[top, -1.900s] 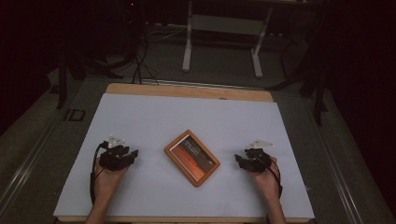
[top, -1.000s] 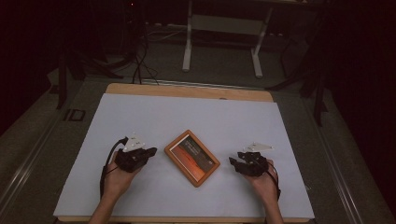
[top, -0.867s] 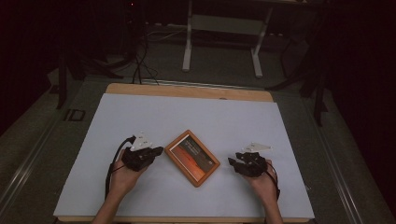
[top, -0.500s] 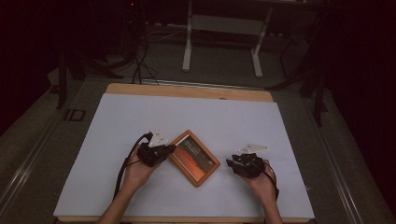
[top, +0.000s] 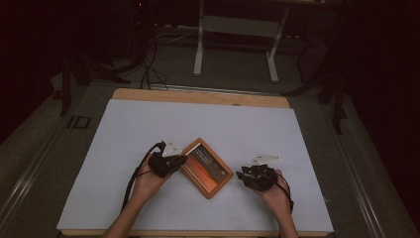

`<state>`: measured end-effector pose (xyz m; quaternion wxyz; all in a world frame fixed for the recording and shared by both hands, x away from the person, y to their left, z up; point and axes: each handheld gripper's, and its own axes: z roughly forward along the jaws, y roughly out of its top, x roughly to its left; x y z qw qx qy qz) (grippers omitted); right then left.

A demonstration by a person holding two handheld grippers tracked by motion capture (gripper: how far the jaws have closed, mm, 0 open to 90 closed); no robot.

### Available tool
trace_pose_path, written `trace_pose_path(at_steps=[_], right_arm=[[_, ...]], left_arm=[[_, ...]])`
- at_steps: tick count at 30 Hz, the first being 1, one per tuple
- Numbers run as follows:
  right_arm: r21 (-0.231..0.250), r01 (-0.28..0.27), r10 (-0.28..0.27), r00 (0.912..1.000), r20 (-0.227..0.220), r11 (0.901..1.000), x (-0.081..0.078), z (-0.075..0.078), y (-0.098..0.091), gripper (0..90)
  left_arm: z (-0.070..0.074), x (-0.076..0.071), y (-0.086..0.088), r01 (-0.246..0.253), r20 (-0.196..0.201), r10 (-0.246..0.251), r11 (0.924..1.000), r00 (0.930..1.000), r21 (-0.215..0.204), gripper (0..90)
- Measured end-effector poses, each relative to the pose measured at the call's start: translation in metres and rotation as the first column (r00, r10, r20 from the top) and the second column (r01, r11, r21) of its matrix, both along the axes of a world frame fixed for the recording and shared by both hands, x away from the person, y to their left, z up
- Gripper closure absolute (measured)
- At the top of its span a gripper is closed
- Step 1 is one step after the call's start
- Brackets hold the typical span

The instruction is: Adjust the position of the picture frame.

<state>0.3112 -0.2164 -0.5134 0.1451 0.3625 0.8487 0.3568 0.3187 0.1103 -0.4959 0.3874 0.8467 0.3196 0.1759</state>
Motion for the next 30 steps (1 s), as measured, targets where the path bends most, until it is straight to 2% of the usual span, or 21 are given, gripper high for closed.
trace_pose_path(at_steps=[7,11,19,22,27,30], right_arm=[[-0.005,-0.043,0.043,0.9991,-0.004,0.9991,-0.005,0.002,0.010,66.7],[0.007,-0.071,0.071,0.9974,-0.005,0.9974,-0.009,0.004,0.017,67.2],[-0.006,-0.096,0.096,0.9952,-0.017,0.9954,-0.012,0.003,0.024,71.4],[-0.001,-0.074,0.074,0.9973,0.000,0.9973,-0.010,0.003,0.023,75.0],[0.020,0.030,-0.030,0.9991,0.031,0.9994,0.004,0.000,0.015,89.8],[0.024,0.060,-0.060,0.9977,0.029,0.9979,0.012,-0.004,0.014,90.0]], left_arm=[[-0.001,0.000,0.001,-0.001,0.000,0.001,1.0000,1.0000,-0.003,90.0],[-0.001,-0.001,0.002,-0.001,0.003,0.001,1.0000,1.0000,-0.003,90.0],[-0.001,-0.001,0.004,-0.006,0.003,0.006,0.9999,1.0000,-0.011,90.0],[-0.001,-0.001,0.004,-0.009,0.004,0.009,0.9999,1.0000,-0.015,90.0],[-0.002,-0.002,0.004,-0.016,0.005,0.016,0.9997,0.9999,-0.017,90.0],[-0.002,-0.003,0.004,-0.021,0.011,0.021,0.9997,0.9997,-0.011,90.0]])
